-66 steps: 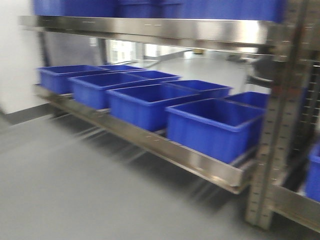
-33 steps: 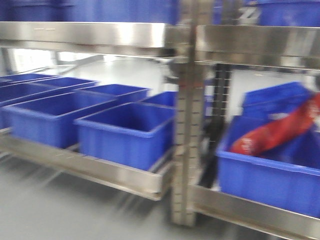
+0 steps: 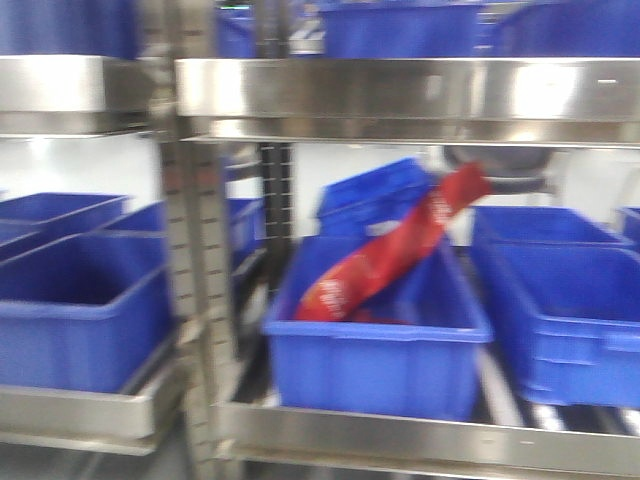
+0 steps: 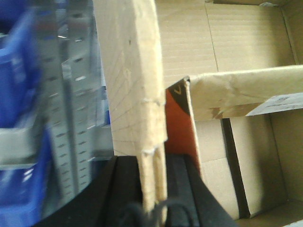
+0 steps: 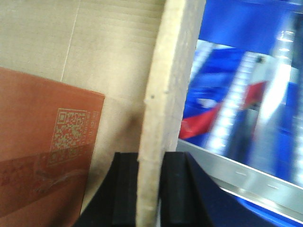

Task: Stack two boxes on right shelf middle
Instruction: 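Approach the middle shelf level holding the boxes with both grippers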

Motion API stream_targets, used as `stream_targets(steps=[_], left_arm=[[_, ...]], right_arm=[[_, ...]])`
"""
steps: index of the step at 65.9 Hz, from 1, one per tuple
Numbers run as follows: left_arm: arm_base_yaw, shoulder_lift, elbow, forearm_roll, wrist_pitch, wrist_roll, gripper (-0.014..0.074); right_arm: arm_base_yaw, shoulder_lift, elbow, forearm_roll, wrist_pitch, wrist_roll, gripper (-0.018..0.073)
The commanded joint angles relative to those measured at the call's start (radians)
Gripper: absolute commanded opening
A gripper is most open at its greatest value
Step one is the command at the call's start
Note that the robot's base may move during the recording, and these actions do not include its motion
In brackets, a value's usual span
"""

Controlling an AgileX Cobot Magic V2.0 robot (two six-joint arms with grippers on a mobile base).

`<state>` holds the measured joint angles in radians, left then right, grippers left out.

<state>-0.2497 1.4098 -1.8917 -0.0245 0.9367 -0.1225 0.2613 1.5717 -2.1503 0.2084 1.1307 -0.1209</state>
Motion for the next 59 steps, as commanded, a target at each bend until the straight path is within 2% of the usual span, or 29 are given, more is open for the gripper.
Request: stream_targets(steps=[1,59], left_arm=[[0.005,-0.014,-0.011,-0.008,-0.066,0.006,-0.0111],[0.005,-0.014,-0.011,-0.008,-0.066,0.006,-0.0111]], right_arm=[[-0.009,-0.008,-0.011,-0.013,-0.041,-0.011,-0.0155],[-0.009,-0.008,-0.011,-0.013,-0.041,-0.011,-0.0155]])
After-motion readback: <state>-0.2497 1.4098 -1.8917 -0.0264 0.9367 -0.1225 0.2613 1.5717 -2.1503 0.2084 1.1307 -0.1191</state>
